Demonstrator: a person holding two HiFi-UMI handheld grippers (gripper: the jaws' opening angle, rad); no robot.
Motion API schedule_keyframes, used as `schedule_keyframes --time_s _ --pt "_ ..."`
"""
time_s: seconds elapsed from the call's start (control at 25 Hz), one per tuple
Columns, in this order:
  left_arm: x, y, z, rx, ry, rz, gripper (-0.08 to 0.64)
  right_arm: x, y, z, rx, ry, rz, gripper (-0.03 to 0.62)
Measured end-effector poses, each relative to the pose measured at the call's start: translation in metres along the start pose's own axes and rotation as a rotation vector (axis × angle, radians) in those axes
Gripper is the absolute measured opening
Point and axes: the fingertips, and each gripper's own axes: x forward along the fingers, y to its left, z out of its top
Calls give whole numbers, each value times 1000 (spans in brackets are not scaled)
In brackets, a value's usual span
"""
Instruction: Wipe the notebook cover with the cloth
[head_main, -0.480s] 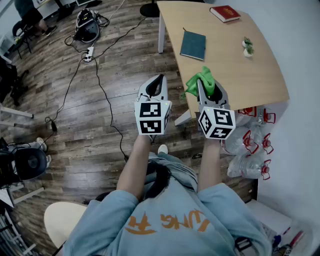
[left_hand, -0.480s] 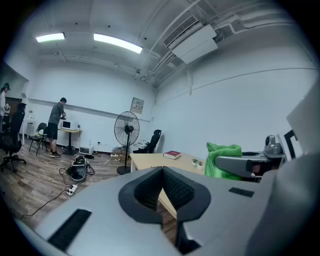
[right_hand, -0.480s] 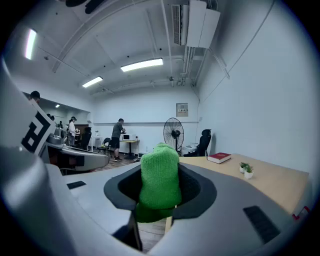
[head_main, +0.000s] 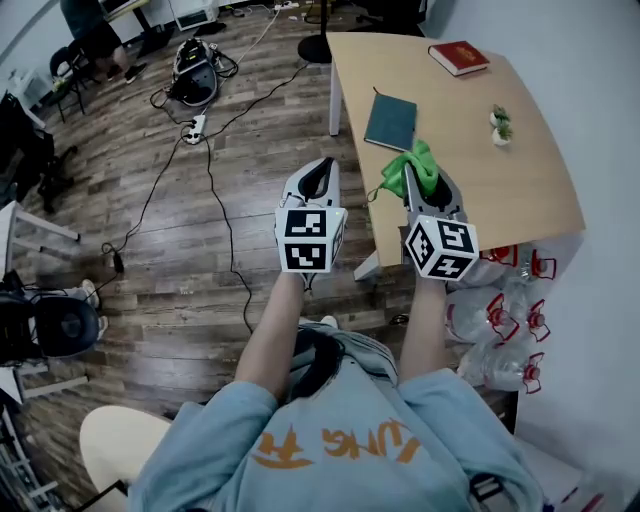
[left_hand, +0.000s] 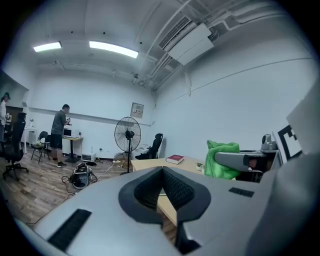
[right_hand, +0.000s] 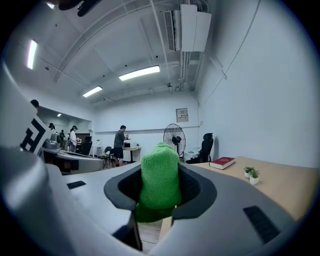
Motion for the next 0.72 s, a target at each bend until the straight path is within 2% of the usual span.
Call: schedule_keyframes --time_s 0.36,0.52,0.64,0.72 --pt "21 25 -5 -8 21 30 18 39 -22 -10 44 30 -25 138" --pt "41 52 -23 -60 55 50 18 68 -17 -24 31 73 -7 138" --pt "73 66 -31 -83 63 35 18 97 -27 -34 25 89 -19 140" --pt "104 69 -33 -90 63 -4 18 120 -44 -39 30 98 -52 140"
